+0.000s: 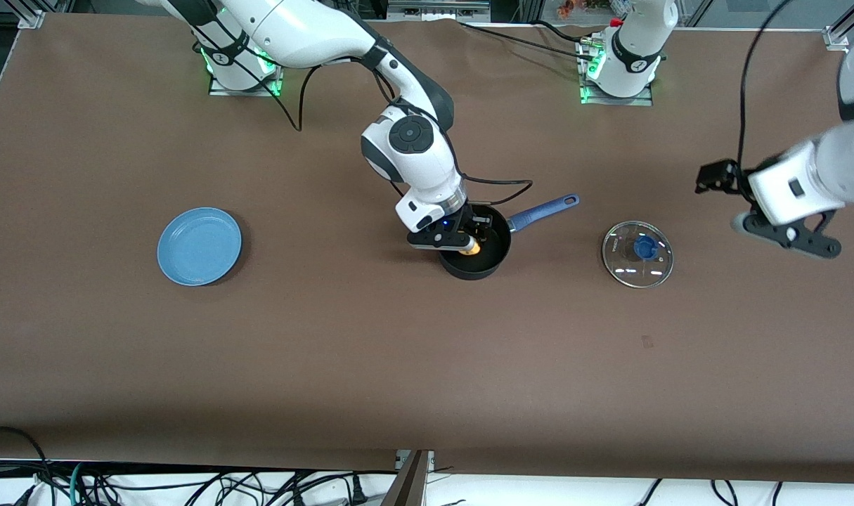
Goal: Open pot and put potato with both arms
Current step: 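Release the potato into the pot with the right gripper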
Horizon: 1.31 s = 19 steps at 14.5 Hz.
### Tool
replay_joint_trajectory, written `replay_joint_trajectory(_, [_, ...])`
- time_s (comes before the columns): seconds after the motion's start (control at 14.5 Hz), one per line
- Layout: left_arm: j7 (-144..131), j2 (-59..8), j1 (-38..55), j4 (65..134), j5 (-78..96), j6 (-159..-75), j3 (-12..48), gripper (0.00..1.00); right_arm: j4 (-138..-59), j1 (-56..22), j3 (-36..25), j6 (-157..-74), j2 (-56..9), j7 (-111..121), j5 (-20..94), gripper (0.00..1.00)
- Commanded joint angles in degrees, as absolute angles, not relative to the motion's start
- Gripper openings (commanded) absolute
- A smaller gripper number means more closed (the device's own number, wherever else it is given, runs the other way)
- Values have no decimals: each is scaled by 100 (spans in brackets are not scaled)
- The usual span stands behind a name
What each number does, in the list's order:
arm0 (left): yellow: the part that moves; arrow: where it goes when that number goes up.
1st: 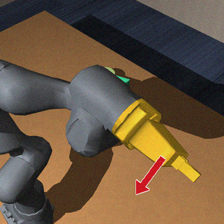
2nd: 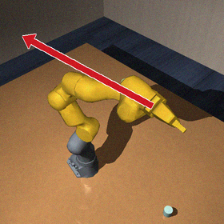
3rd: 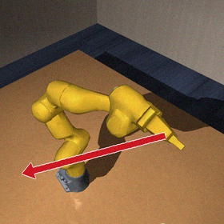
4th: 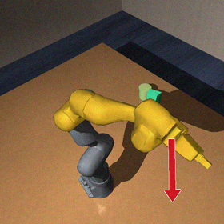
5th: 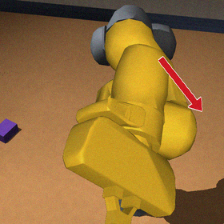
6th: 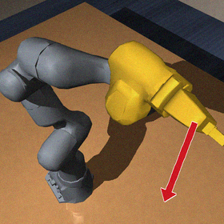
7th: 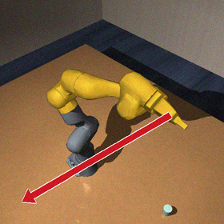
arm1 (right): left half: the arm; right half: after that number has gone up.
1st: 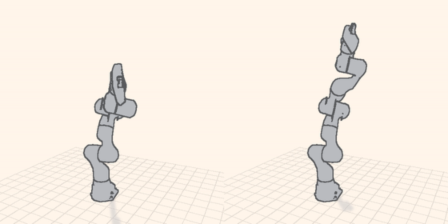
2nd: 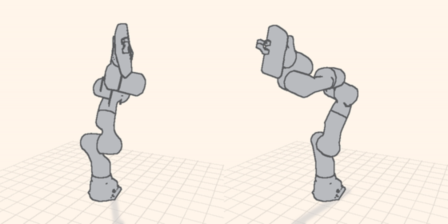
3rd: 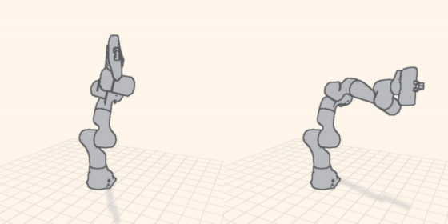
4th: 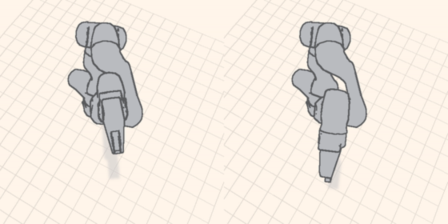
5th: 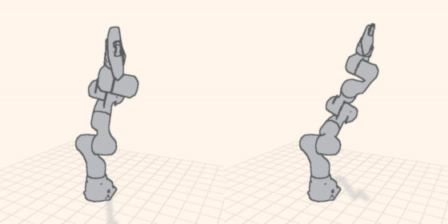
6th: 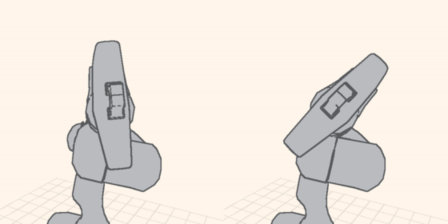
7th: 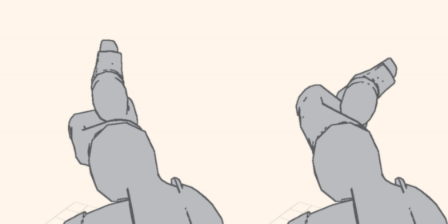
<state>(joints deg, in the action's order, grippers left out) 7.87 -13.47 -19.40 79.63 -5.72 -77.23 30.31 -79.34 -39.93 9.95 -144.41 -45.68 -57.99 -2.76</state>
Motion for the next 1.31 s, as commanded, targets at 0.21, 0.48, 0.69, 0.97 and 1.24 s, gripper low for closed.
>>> replay_joint_trajectory(0.21, [729, -809, -1391, 8358, -589, -7708, 2314, 100, -7735, -3990, 949, -14248, -4588, -5801, -281, 100])
replay_joint_trajectory(0.48, [923, -520, -747, 8551, -432, -7891, 1486, 100, -7024, -3877, 914, -13152, -4579, -5652, -307, 100])
replay_joint_trajectory(0.69, [458, -63, -694, 9340, -11, -8533, 1346, 100, -6567, -3640, 931, -12168, -4536, -4881, -290, 100])
replay_joint_trajectory(0.97, [352, 211, -80, 9730, 220, -8763, 563, 100, -6451, -3051, 949, -11121, -4158, -3501, -264, 100])
replay_joint_trajectory(1.24, [360, 211, 148, 9695, 176, -8868, 151, 100, -6460, -2384, 905, -10013, -3570, -2446, -281, 100])
